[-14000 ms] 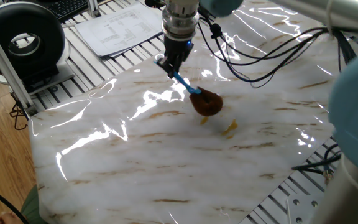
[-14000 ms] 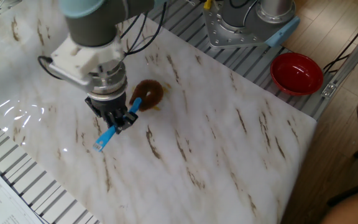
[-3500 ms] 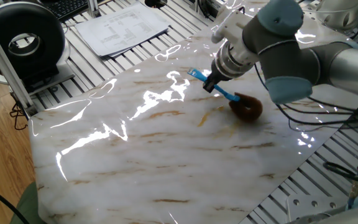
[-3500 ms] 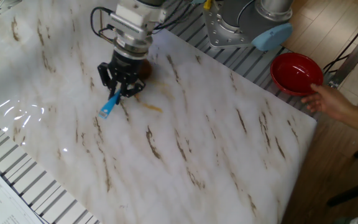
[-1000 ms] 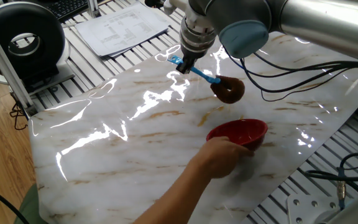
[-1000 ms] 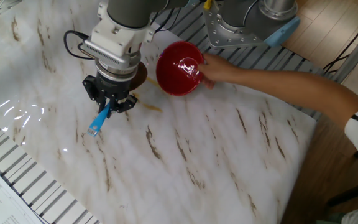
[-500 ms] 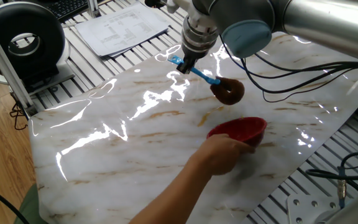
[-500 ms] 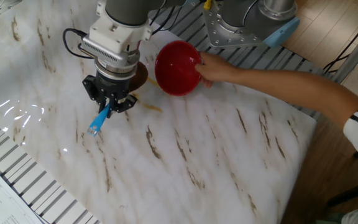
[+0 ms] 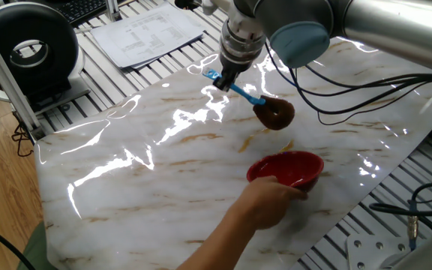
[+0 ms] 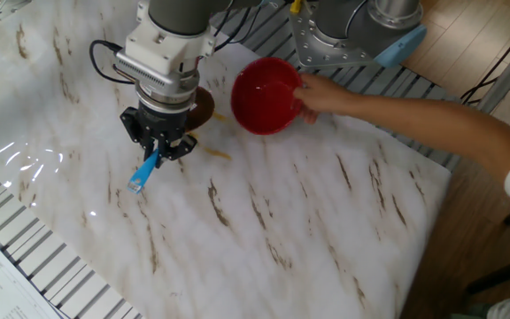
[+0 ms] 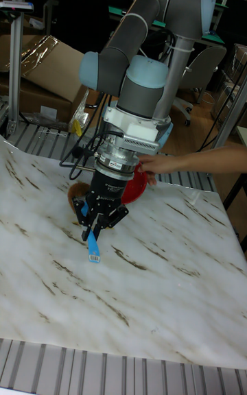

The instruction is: Scrub the table with a brush

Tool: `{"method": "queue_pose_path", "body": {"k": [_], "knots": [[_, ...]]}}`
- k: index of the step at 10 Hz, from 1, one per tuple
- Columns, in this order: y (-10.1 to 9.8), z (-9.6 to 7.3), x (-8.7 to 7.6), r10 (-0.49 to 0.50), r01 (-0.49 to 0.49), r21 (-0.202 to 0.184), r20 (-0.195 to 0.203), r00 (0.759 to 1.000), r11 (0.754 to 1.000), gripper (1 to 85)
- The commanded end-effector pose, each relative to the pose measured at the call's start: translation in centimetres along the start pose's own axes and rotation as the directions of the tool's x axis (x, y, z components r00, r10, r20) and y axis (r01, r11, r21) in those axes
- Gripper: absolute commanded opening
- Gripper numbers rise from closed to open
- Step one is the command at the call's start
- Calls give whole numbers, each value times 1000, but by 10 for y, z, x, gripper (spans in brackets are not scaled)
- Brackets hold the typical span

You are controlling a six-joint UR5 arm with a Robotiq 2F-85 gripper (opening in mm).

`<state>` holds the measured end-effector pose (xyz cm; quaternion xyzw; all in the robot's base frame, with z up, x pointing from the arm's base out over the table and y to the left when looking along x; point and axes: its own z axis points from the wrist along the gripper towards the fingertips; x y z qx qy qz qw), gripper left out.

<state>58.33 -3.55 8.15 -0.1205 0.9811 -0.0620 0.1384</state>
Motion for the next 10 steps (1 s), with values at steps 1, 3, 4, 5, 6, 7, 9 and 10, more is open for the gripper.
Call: {"method": "queue_pose_path", "body": {"k": [1, 3, 4, 5, 6, 7, 9, 10], "knots": [[10, -1, 1, 45, -45, -47, -3, 999, 998, 10], [17, -4, 2, 66, -66, -68, -6, 998, 995, 10], [17, -4, 3, 68, -69, -67, -8, 998, 995, 10], [17, -4, 3, 68, -68, -66, -8, 998, 996, 10], [17, -4, 2, 71, -72, -67, -8, 997, 995, 10], [18, -4, 2, 72, -72, -68, -7, 997, 995, 10], [18, -4, 2, 72, -72, -68, -5, 997, 995, 10], [18, -4, 1, 74, -74, -68, -4, 997, 995, 10]]}}
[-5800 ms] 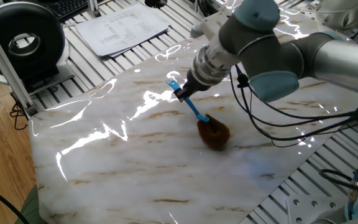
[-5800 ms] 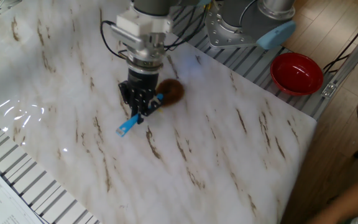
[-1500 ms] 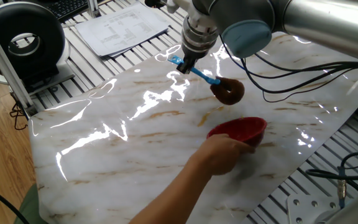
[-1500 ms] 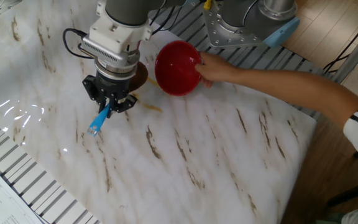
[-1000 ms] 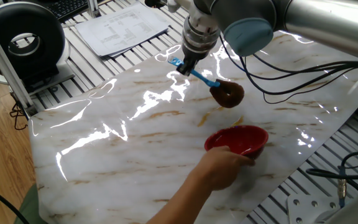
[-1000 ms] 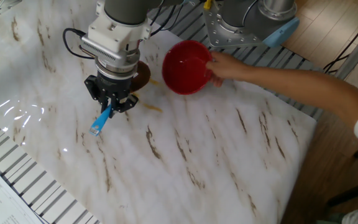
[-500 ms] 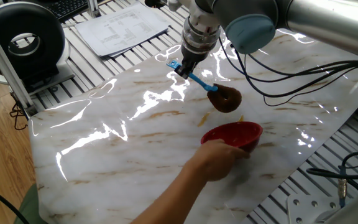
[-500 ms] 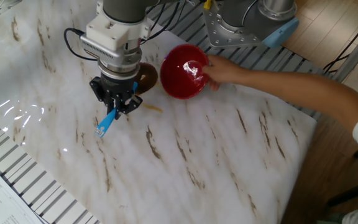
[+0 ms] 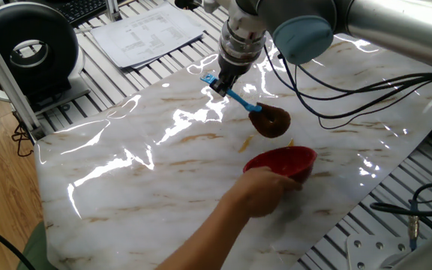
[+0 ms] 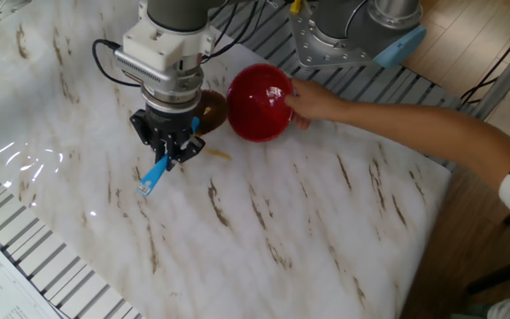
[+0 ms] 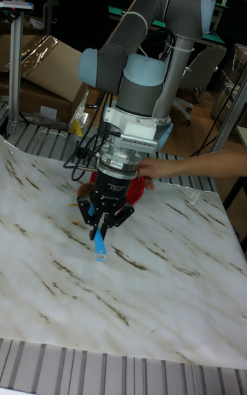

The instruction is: Scrub the table with a brush

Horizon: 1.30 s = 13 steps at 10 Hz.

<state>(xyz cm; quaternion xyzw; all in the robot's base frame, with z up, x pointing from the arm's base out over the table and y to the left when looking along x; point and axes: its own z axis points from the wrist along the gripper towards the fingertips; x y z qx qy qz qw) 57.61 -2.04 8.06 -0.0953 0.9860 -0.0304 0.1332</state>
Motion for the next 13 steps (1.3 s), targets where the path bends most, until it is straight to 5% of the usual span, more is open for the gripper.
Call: {"method": "queue_pose_path", "body": {"k": [1, 4, 7, 11, 13], "knots": [[2, -1, -3, 15, -15, -10, 9, 1000, 1000, 10], [6, -6, 1, 32, -31, -10, 14, 999, 999, 10], [15, -21, 6, 51, -50, -16, 85, 995, 999, 10], [26, -8, 28, 69, -67, -21, 138, 988, 998, 10], [43, -9, 33, 109, -101, -60, 150, 983, 993, 10]]}}
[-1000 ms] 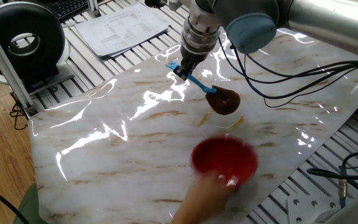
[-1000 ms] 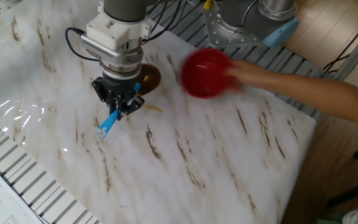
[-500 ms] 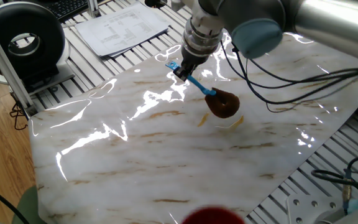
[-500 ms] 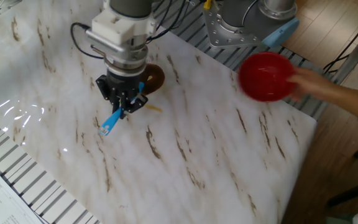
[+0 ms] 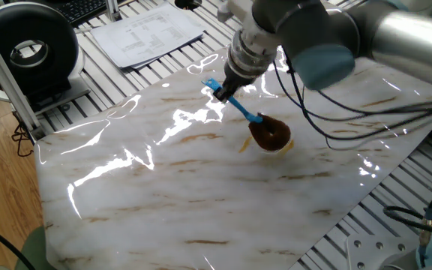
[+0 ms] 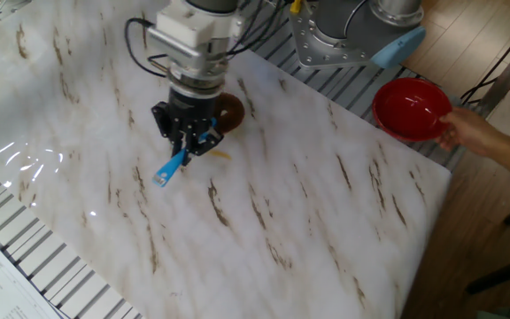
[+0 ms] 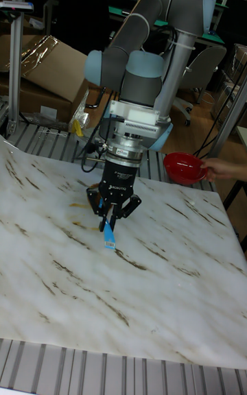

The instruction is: Scrub the table with a brush

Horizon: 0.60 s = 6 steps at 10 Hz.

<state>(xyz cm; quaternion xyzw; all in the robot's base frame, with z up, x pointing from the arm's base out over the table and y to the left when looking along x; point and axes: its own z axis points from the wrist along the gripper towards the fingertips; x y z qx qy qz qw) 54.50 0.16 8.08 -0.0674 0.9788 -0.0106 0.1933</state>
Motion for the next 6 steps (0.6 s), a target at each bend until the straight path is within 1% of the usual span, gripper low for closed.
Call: {"method": "queue_pose_path", "body": {"k": [1, 3, 4, 6], "knots": [[21, 1, 8, 60, -58, -32, 48, 997, 998, 10], [29, 12, 11, 69, -67, -28, 78, 995, 997, 10], [30, 17, 13, 69, -66, -39, 93, 993, 997, 10], [32, 24, 18, 72, -68, -37, 100, 992, 997, 10]]}}
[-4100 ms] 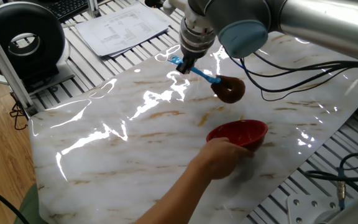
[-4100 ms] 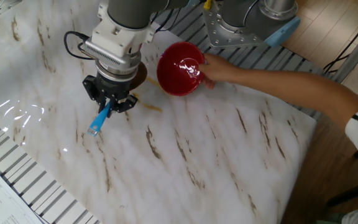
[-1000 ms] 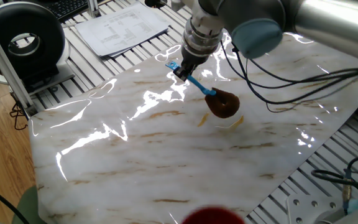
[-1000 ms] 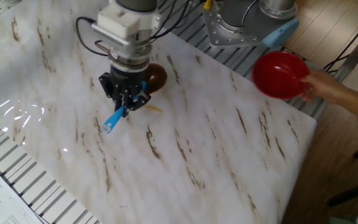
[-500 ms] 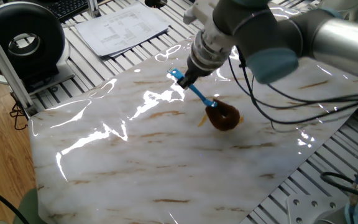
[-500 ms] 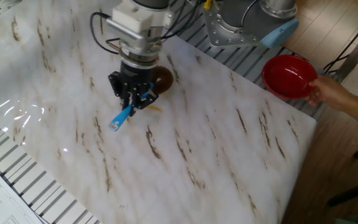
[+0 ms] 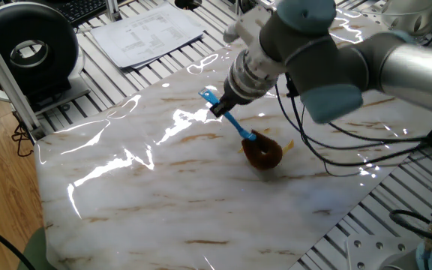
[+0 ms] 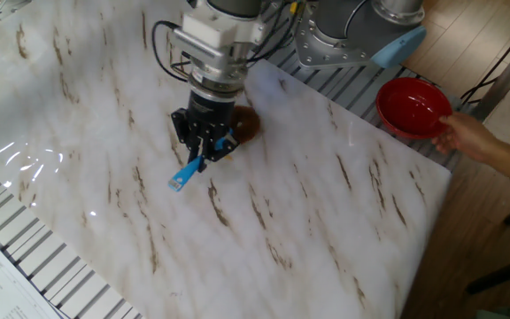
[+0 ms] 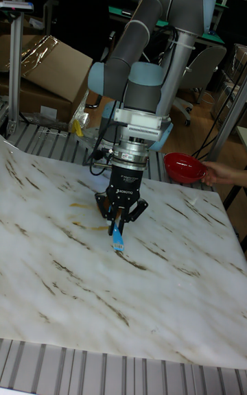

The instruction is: Scrub the table with a brush

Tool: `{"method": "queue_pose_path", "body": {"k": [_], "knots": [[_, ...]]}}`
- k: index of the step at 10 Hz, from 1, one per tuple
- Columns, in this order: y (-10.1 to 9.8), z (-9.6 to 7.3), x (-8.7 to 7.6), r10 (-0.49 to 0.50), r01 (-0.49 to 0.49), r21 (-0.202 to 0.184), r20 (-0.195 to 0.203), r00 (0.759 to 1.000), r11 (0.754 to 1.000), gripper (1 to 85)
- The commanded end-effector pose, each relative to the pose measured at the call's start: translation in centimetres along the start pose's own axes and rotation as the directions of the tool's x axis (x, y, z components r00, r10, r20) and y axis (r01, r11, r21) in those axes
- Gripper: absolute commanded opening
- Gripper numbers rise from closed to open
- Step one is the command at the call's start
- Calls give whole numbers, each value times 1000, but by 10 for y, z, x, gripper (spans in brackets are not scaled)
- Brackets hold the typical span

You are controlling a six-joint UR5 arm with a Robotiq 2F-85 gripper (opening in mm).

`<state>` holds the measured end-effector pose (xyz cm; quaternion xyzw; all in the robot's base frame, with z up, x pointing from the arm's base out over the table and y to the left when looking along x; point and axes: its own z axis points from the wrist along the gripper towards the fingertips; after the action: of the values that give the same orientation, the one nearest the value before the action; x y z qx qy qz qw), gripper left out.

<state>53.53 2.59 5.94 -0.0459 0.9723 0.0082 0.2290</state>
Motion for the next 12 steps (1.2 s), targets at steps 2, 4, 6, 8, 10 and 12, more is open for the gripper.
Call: {"method": "queue_pose_path", "body": {"k": [2, 4, 6, 8, 10, 12], "knots": [[5, 13, 6, 16, -16, -17, 46, 999, 1000, 10], [-6, 20, 9, -16, 17, -10, 63, 998, 1000, 10], [-22, 23, 10, -75, 75, 1, 69, 995, 997, 10], [-42, 17, 10, -123, 123, 6, 59, 991, 992, 10], [-60, 13, 12, -167, 166, 16, 62, 984, 986, 10], [-68, 10, 11, -185, 184, 21, 69, 980, 983, 10]]}}
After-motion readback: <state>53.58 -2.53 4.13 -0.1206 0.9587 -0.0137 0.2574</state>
